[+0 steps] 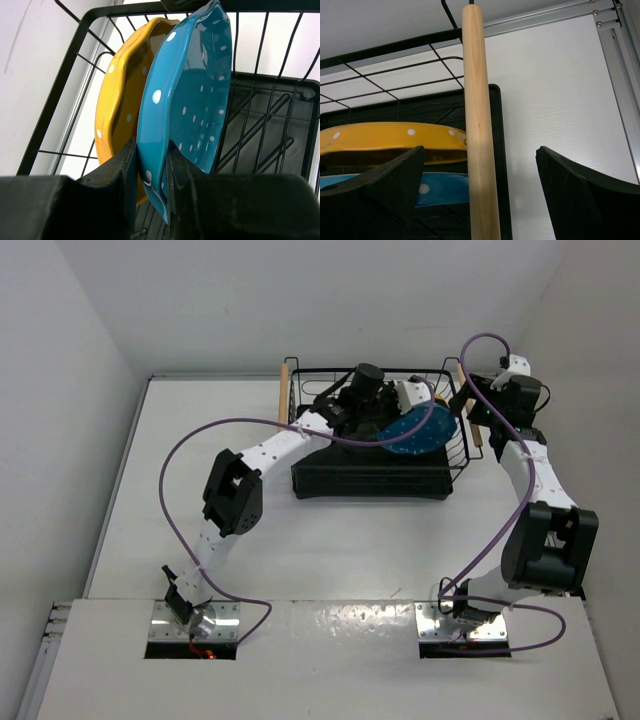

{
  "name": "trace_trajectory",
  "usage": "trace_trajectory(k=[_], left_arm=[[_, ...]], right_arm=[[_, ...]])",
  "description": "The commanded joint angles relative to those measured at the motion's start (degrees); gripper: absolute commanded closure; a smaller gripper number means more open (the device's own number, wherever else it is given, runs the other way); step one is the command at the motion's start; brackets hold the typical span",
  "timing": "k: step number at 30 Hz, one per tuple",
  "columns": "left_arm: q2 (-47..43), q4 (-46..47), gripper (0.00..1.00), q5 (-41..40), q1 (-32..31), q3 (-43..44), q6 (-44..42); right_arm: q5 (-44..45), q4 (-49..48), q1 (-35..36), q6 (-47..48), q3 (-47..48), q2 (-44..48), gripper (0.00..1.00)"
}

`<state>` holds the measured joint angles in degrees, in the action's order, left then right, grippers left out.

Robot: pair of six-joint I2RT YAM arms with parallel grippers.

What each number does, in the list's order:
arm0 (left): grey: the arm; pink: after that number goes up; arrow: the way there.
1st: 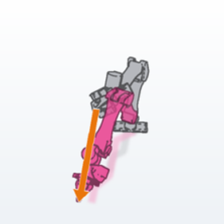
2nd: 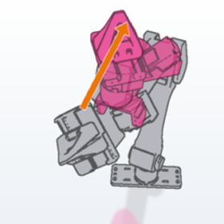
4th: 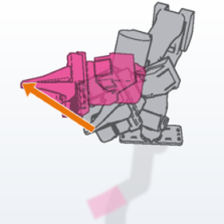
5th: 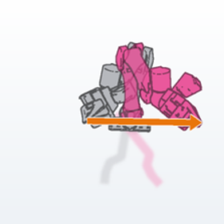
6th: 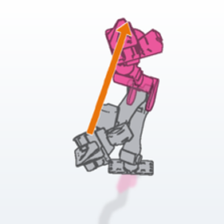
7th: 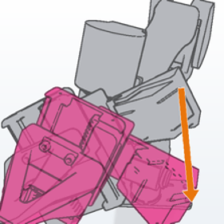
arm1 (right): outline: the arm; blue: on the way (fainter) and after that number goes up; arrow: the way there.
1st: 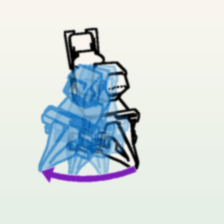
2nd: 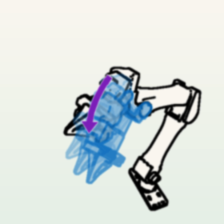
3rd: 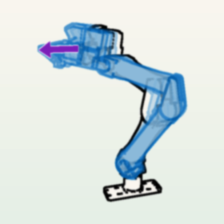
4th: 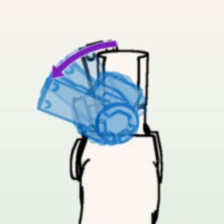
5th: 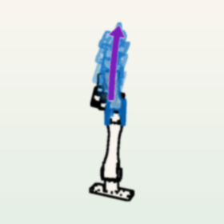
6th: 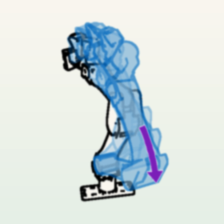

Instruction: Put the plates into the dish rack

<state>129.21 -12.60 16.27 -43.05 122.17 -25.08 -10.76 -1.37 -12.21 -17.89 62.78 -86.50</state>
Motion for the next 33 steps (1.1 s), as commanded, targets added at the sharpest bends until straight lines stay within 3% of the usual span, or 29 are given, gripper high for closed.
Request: trace_trajectory(k=[1,3,5,10,19,33], left_arm=[[-1.24,-3.30,1.00,-4.76,1.21,-1.40,0.21],[-1.24,-4.71,1.00,-3.54,1.21,-1.41,-0.41],[-1.85,-5.24,0.88,-1.61,1.21,-0.89,0.29],[-1.33,-5.77,0.77,3.94,1.21,-0.35,2.67],[0.43,-5.77,0.54,3.85,0.68,1.32,4.43],[-1.24,-9.19,0.29,6.13,1.21,6.32,3.90]], right_arm=[[-1.01,-3.12,-0.19,-0.13,-0.03,2.39,0.08],[-0.92,-3.29,-0.19,-0.13,-0.12,2.39,0.08],[-1.19,-3.47,-0.18,-0.30,-0.12,2.04,0.08],[-1.63,-3.56,-0.19,-0.74,0.41,1.68,0.07],[-1.63,-3.64,-0.19,-0.31,-0.03,1.95,0.07],[-2.42,-3.82,-0.18,-0.21,-0.21,2.03,0.07]])
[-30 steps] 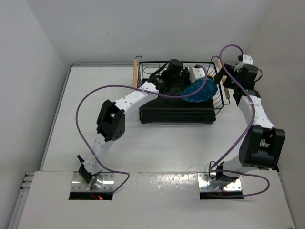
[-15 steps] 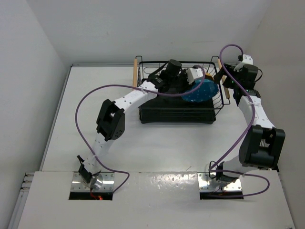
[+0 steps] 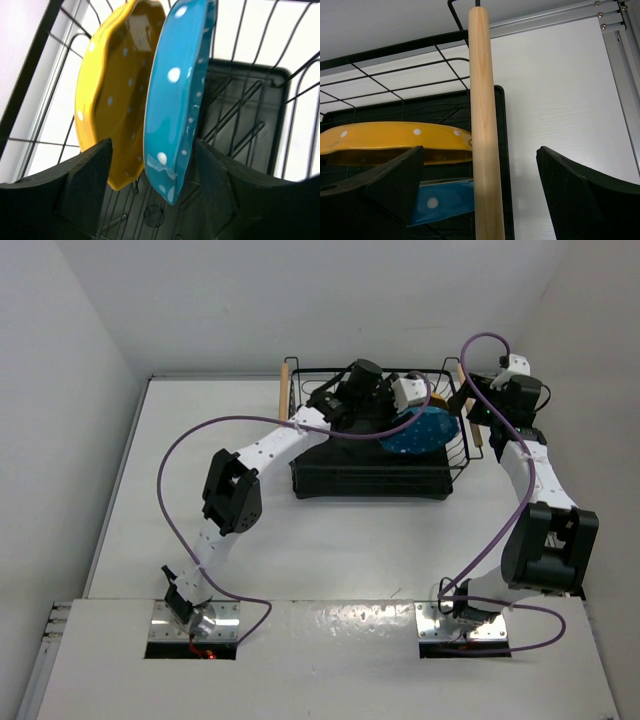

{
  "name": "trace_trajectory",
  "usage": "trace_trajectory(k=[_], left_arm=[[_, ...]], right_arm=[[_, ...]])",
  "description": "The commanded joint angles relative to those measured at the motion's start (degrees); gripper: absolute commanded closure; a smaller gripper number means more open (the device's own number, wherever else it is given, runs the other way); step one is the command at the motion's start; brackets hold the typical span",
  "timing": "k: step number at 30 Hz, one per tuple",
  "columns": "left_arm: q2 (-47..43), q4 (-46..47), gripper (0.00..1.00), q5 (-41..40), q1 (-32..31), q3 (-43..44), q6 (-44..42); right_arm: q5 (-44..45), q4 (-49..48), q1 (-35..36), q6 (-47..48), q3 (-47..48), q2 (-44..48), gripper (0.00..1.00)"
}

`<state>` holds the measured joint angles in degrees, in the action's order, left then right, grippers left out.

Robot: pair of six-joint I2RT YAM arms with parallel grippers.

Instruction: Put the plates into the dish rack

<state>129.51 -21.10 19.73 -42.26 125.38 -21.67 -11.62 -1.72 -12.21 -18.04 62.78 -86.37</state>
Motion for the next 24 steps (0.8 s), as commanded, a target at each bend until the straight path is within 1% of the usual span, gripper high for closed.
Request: trace_trajectory(k=[1,5,9,13,18,24], left_arm=[[-2.15,-1.91,0.27,3.38,0.95,3.11,0.49],[-2.69,-4.55,0.22,5.32,0.95,3.11,-0.04],[-3.21,-5.79,0.21,6.64,0.95,3.11,-0.04],[-4.26,-8.08,0.20,6.64,0.95,4.95,-1.96],[-5.41,-10.00,0.20,3.92,2.00,6.10,-3.11],[-9.36,-12.47,0.20,1.46,3.76,7.77,-3.64]], right_arm=[[-1.57,-3.38,-0.10,0.02,-0.12,1.82,0.07],[-1.83,-3.47,-0.10,-0.15,-0.29,1.90,0.07],[-2.27,-3.29,-0.10,0.03,-0.12,2.26,0.06],[-2.36,-3.29,-0.19,0.20,-0.12,2.43,0.06],[-2.09,-2.86,-0.10,0.73,0.49,2.52,0.06],[0.63,1.45,-0.27,2.05,5.94,1.82,0.02]])
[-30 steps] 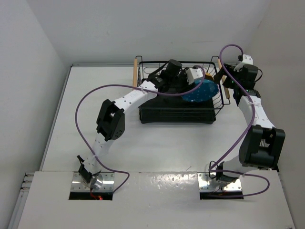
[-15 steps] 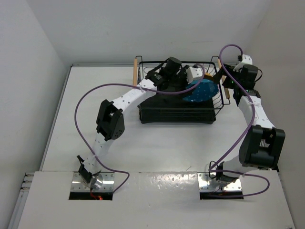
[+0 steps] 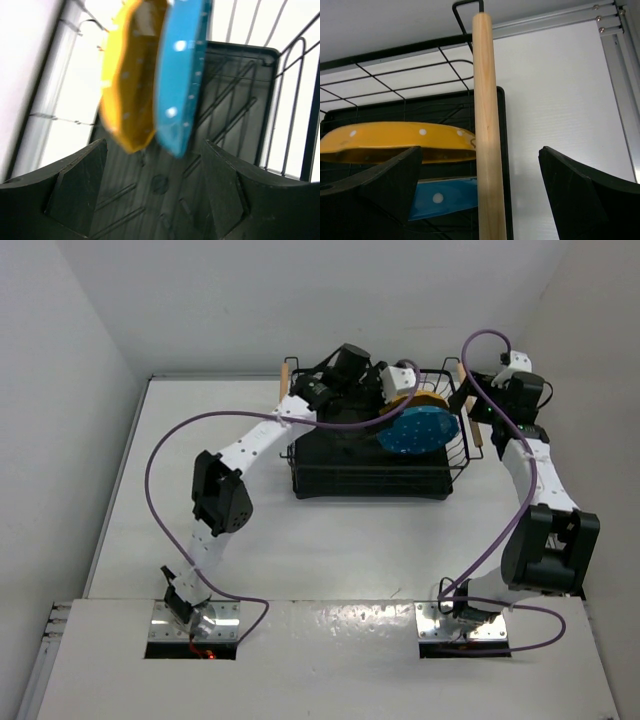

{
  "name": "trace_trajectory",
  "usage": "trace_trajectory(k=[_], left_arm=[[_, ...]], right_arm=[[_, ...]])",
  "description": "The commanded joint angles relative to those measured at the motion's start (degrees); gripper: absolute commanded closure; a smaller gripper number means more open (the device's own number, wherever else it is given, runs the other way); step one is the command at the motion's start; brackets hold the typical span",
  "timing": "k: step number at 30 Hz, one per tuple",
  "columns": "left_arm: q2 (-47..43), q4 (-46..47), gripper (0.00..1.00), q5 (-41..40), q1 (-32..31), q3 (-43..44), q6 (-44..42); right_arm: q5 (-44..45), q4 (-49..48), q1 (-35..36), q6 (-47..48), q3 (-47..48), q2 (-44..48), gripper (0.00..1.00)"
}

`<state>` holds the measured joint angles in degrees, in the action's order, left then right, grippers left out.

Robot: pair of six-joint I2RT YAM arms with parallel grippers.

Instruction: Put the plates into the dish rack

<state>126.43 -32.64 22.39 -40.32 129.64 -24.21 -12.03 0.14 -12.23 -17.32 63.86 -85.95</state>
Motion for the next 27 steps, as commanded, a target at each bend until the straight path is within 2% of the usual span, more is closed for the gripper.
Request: trace_trajectory(k=[1,7,8,12,13,14,15,16,17,18,19,20,22,27], left_arm=[[-6.81,-0.93,0.20,-1.21,1.82,3.51,-1.11],[-12.52,-1.55,0.18,-8.75,4.98,6.23,-1.02],[-13.48,-1.55,0.17,-12.34,5.59,6.23,-0.41],[-20.07,-1.55,0.14,-23.51,12.00,-0.25,3.19],[-21.65,-1.55,0.14,-25.71,16.28,-2.53,5.11],[-25.49,-2.16,0.14,-27.56,18.93,-5.25,9.31],[-27.79,-2.16,0.14,-29.32,21.57,-12.07,11.44],[-30.08,-2.16,0.14,-29.34,27.16,-16.05,13.12],[-34.98,-2.16,0.14,-29.34,29.74,-20.18,15.13],[-37.37,-2.16,0.14,-28.64,32.29,-28.40,15.85],[-39.66,-1.03,0.14,-28.63,36.32,-32.48,15.86],[-44.12,-0.32,0.15,-27.68,38.10,-40.36,15.86],[-48.36,1.34,0.15,-26.97,41.18,-47.78,15.86],[-56.99,2.84,0.15,-24.07,41.81,-65.97,16.47]], right_arm=[[1.48,1.07,-0.34,1.33,5.48,1.40,0.00],[-0.45,6.62,-3.93,-1.05,12.68,2.10,0.00],[-0.45,9.84,-4.29,-1.22,14.26,2.63,0.00],[-0.01,16.28,-8.42,-6.40,15.69,5.61,0.00],[0.17,18.12,-10.08,-8.50,15.16,7.97,0.00],[1.99,19.79,-10.44,-9.13,14.64,8.95,0.00],[3.14,21.38,-10.62,-9.48,11.93,10.09,0.00],[4.55,21.83,-10.71,-10.88,10.86,13.58,0.00],[6.74,22.18,-10.80,-11.41,9.55,15.01,0.00],[8.59,22.10,-10.62,-11.94,5.01,17.55,0.00],[10.26,21.92,-10.71,-13.34,3.40,20.27,0.00],[11.93,22.01,-10.62,-13.87,-0.88,21.52,0.00],[14.66,22.79,-10.71,-15.28,-4.42,26.34,0.00],[20.37,33.59,-10.89,-18.98,-9.00,32.86,0.00]])
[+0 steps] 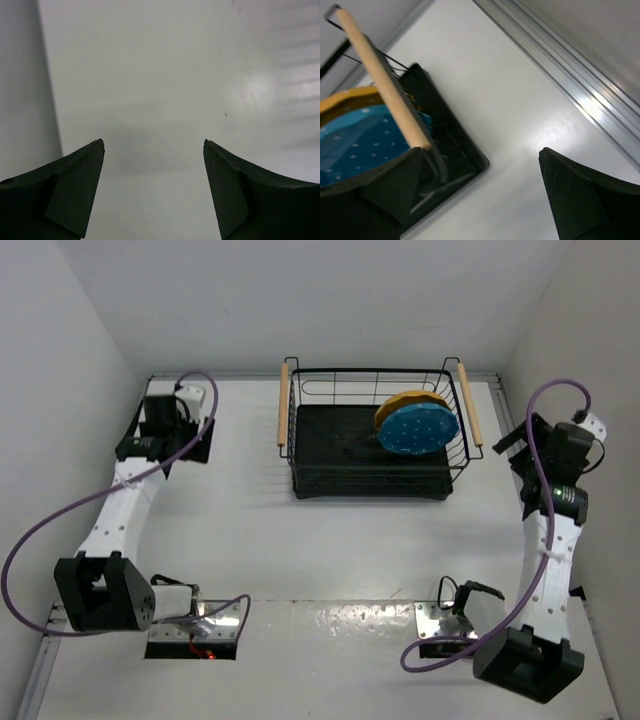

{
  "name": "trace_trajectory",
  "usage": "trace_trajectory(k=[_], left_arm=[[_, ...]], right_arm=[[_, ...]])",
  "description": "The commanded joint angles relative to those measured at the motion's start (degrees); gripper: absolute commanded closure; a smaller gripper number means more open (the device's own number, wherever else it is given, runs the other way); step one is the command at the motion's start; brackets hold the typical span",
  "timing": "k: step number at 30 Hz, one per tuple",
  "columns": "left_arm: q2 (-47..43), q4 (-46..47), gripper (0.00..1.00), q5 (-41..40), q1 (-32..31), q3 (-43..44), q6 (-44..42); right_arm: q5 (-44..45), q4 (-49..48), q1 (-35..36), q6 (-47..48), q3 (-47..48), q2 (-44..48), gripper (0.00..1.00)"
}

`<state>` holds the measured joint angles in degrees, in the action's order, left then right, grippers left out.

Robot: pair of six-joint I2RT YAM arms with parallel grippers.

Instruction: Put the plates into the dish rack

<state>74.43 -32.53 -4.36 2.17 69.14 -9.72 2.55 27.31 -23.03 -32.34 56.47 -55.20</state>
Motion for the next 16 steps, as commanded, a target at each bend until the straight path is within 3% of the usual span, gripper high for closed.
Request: trace_trajectory(k=[1,6,16], left_arm=[[-6.04,3.26,0.15,3.39,-0.68,-7.43,2.76],[-10.27,6.61,0.15,3.31,-1.29,-15.95,4.00],[-12.03,9.16,0.15,3.83,-2.44,-19.84,5.76]], right_arm=[[5.80,8.44,-0.18,-4.05,-1.80,2.72,0.00],[7.56,10.48,-0.09,-7.47,-5.65,8.61,0.00],[10.46,11.10,1.75,-10.29,-6.63,12.04,0.00]])
